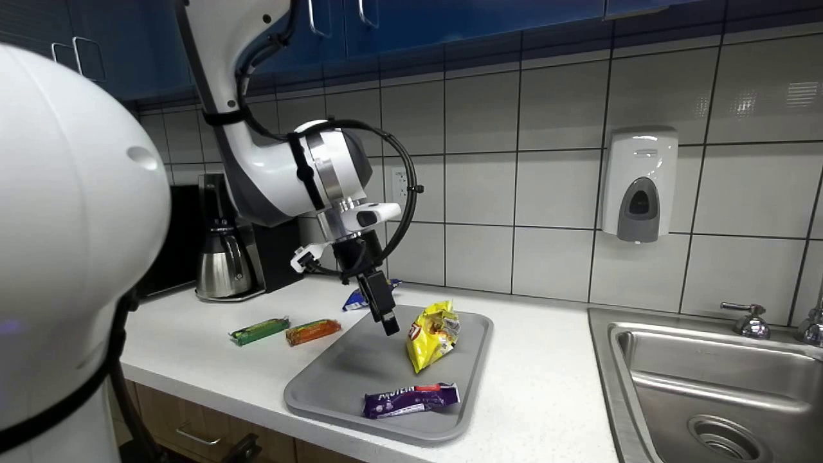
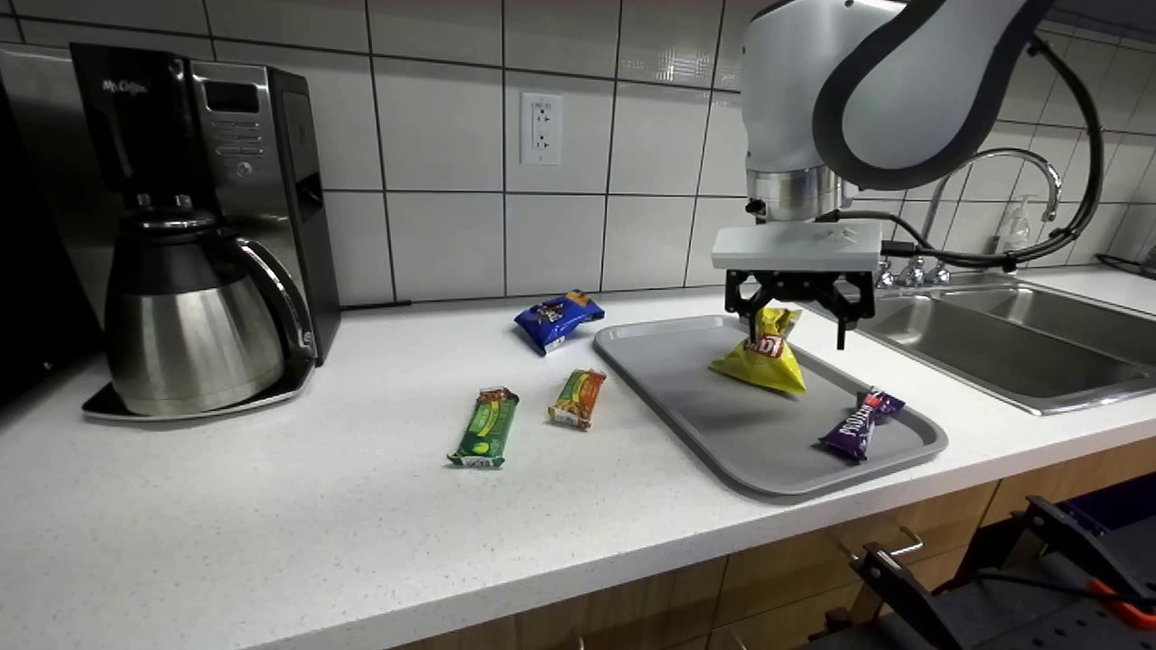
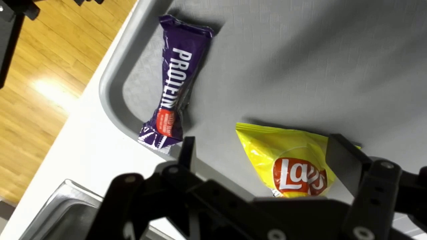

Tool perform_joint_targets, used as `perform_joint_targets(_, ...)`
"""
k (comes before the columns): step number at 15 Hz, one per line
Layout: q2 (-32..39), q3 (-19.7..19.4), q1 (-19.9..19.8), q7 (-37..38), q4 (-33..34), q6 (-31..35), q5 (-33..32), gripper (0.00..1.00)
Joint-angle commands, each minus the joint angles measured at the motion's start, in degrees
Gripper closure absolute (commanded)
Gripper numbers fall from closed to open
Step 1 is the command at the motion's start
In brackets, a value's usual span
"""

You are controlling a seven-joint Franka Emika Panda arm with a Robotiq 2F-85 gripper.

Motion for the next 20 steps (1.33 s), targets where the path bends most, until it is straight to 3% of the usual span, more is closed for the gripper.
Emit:
perform_joint_targets(1, -2.7, 1.3, -1.5, 3.1, -2.0, -2.8, -0.5, 0.00)
perform_joint_targets(10, -2.4, 0.1, -4.6, 5.2, -3.1, -4.6, -1.5, 0.00)
perform_joint_targets(20, 0.2, -1.6, -7.6, 4.7, -4.0, 1.1, -0.6, 0.00)
